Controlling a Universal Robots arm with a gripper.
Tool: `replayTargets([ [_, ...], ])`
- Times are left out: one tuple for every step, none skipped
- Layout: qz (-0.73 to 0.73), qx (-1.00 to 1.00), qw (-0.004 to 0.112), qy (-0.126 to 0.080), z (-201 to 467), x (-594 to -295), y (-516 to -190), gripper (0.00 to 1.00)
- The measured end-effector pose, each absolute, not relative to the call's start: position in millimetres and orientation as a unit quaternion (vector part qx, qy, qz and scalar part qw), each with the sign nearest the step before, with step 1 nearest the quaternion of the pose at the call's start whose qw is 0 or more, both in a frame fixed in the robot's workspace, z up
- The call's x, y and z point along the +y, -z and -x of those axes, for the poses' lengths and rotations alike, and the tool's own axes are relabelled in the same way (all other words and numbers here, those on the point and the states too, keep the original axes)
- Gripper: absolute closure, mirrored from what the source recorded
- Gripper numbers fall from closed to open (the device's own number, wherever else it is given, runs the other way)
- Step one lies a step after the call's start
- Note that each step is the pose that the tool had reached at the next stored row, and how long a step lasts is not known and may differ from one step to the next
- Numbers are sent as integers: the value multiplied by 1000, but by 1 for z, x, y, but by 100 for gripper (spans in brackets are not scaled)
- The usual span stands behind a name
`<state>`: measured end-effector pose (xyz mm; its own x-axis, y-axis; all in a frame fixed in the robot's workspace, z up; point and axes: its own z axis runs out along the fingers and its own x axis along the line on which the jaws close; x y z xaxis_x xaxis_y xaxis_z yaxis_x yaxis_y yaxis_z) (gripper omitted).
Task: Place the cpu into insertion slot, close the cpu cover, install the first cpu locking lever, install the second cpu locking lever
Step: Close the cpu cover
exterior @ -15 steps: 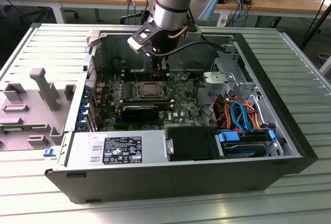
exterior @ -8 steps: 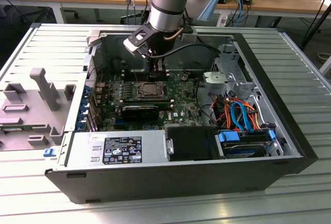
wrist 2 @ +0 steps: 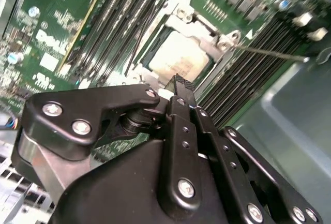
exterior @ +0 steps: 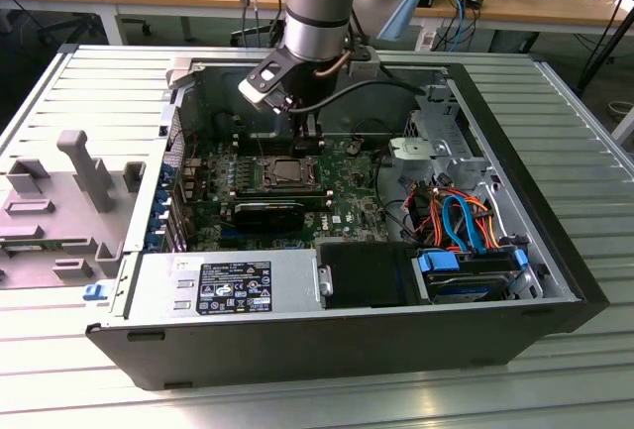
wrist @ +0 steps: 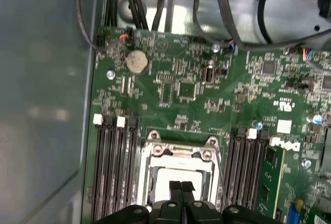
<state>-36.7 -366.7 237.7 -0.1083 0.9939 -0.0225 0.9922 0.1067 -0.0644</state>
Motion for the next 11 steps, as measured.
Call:
replayTargets([
  [668,-744,10,-29,37,-367,-238,89],
  [668,-744,10,-28,37,-367,-238,89],
  [668,-744,10,-28,37,-367,-238,89],
  [668,-744,9,-28,37,-367,-238,89],
  [668,-744,9,-28,37,-367,-238,89],
  [668,-744,9,-28,37,-367,-238,89],
  [668,-744,9,-28,37,-367,-238,89],
  [668,-744,9,-27,37,-367,-238,89],
  [668,-744,9,-27,37,-367,-238,89],
  [668,-744,9,-27,37,-367,-238,89],
  [668,-744,8,-27,37,-367,-238,89],
])
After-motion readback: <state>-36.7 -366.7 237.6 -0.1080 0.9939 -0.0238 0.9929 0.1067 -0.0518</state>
